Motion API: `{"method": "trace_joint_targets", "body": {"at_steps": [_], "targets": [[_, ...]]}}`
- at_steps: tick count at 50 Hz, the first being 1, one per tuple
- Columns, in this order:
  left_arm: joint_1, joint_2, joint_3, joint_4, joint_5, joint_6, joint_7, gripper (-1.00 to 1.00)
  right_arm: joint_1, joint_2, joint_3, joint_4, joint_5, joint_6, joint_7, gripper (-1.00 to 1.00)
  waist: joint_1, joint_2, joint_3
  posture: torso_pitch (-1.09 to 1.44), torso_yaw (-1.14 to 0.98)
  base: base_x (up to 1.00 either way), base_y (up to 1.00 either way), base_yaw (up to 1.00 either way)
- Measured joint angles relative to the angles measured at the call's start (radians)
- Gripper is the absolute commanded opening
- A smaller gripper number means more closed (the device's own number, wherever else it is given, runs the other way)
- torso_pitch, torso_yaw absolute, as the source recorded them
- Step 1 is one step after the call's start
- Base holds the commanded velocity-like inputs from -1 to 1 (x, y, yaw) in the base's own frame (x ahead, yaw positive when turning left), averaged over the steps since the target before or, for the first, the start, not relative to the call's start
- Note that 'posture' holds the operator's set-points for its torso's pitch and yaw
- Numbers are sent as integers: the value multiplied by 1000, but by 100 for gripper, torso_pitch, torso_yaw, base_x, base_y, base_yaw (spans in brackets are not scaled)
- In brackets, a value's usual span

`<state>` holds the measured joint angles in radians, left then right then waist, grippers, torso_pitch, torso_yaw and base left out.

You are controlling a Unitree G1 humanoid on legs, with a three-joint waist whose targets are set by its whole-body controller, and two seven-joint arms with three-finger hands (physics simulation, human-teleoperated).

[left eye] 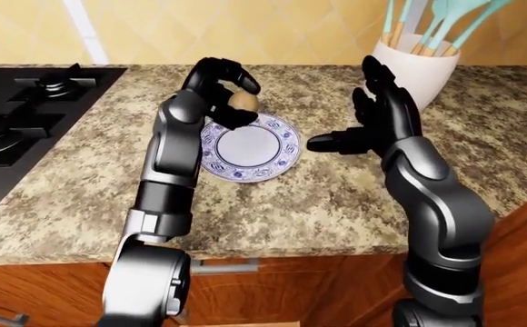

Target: Place the potato on the rack of the oven.

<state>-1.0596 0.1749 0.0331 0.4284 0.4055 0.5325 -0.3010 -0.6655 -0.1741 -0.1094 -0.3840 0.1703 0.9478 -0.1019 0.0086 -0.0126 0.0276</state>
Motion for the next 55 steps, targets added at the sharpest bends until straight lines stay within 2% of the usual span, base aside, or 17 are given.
{"method": "trace_joint_targets", "body": {"at_steps": [1, 9, 23, 25, 28, 31, 34, 36, 38, 39, 46, 48, 49, 50, 52, 53, 55], "targets": [[-1, 4, 1, -6, -2, 6, -3, -29, -8, -3, -1, 5, -4, 10, 0, 100, 0, 0, 0, 0, 0, 0, 0, 0], [3, 20, 8, -6, -21, 19, 3, -32, -19, -1, -9, -5, -25, 49, -6, 100, 3, 0, 2, 0, 0, 0, 0, 0], [1, 20, 5, 4, -34, 17, 15, -30, 7, 11, -10, -5, -14, 39, -13, 100, 1, 3, 0, 0, 0, -2, 0, 0], [7, 21, 5, 12, -35, 17, 15, -30, 10, 13, -6, 0, -13, 37, -13, 100, 1, 4, -11, 0, 0, -7, 0, 0], [3, 27, 10, 10, -33, 25, 16, -31, 6, 16, -3, -3, -10, 32, -12, 100, -1, -2, -23, 0, 0, -15, 0, 0], [-5, 29, 16, 1, -31, 19, 24, -26, 7, 19, -2, -12, -5, 26, -13, 100, -2, -14, -21, 0, 0, -16, 0, 0], [-11, 22, 8, 5, -33, 16, 26, -27, 10, 12, -10, -9, -4, 33, -17, 100, -11, -6, -17, 0, 0, -17, 0, 0], [-16, 13, -5, 16, -38, 13, 22, -28, 12, 7, -22, 2, -9, 39, -22, 100, -20, -17, -9, 0, 0, -16, 0, 0], [-17, 9, -12, 21, -43, 10, 17, -29, 8, 5, -28, 7, -13, 46, -27, 100, -26, -31, -13, 0, 0, -16, 0, 0], [-16, 10, -11, 21, -44, 10, 16, -29, 4, 5, -26, 6, -13, 46, -28, 100, -24, -30, -16, 0, 0, -16, 0, 0], [-14, 18, 4, -2, -38, 11, 25, -31, -4, 8, -11, -7, -4, 31, -23, 100, -5, 26, -8, 0, 0, -16, 0, 0], [-13, 17, 2, 1, -39, 10, 25, -32, 1, 9, -10, -8, -5, 34, -25, 100, -4, 57, -12, 0, 0, -16, 1, 0], [-14, 19, 3, 3, -40, 12, 25, -32, -2, 10, -9, -8, -6, 34, -25, 100, -1, 81, -19, 0, 0, -16, 1, 0], [-6, 23, 6, 2, -40, 11, 25, -32, 4, 18, -3, -7, -6, 30, -25, 100, 10, 73, -15, 0, 0, -16, 2, 0], [7, 26, 12, 9, -38, 20, 26, -33, 13, 22, 9, 1, -2, 36, -21, 100, 10, 79, -17, 0, 0, -16, 1, 0], [8, 27, 14, 14, -36, 24, 27, -33, 15, 22, 11, 5, 0, 39, -19, 100, 8, 76, -21, 0, 0, -16, 2, 0], [6, 27, 13, 16, -36, 26, 28, -33, 14, 21, 8, 8, 0, 41, -18, 100, 4, 56, -22, 0, 0, -16, 1, 0]]}}
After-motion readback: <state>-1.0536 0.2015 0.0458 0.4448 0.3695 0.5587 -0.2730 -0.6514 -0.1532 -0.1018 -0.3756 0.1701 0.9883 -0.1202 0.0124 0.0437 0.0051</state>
